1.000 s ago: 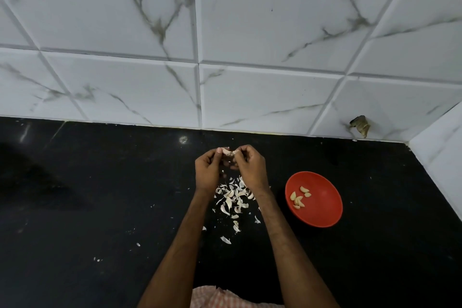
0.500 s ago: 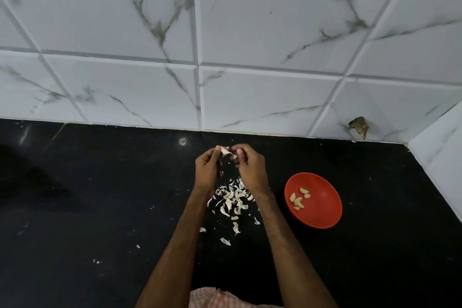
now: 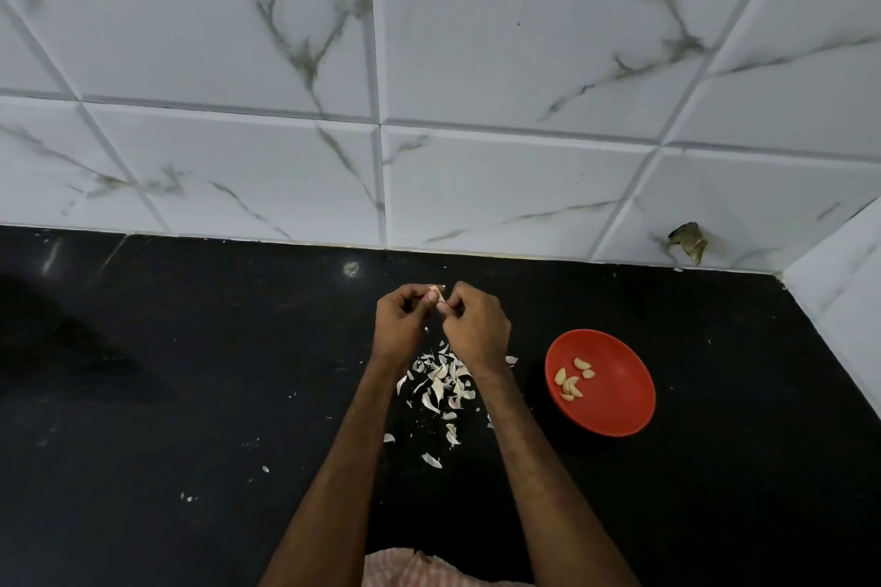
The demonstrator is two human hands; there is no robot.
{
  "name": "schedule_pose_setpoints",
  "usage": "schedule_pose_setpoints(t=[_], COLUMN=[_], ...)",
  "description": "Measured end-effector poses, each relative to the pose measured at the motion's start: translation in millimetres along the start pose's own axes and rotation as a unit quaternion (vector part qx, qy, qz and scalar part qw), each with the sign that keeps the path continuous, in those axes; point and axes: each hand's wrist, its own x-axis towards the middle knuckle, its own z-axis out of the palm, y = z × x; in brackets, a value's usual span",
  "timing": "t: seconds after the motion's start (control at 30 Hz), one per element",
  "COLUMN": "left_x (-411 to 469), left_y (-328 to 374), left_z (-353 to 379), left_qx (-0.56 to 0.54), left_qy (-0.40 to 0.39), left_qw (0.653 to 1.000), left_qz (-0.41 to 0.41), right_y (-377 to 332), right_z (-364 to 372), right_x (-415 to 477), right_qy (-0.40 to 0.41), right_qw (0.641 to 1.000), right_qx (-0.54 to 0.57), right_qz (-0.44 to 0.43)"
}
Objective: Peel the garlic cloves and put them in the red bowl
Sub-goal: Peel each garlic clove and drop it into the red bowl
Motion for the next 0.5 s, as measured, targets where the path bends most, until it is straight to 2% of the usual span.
schedule_pose_setpoints(t=[0.17,0.33,0.43,0.5], left_x=[4,5,2,2], left_y=[-8,-8,-9,-4], left_z=[-6,-4,-2,-2], left_qx=[0.07,0.184,0.093,0.032], left_qy=[-0.015,0.012,0.019,-0.002], left_qw=[0.997,0.978,0.994,0.999], left_qz=[0.039,0.097,0.052,0.005], right_y=[-9,-12,-11,-7], right_z=[1,-2,-5,-6], right_x=[-4,-3,1,3], right_qy=[-0.002,-0.022,-0.042,-0.054], right_qw=[0.999,0.998,0.997,0.998], right_qx=[-0.027,-0.028,-0.067,-0.02], right_qz=[0.034,0.048,0.02,-0.003])
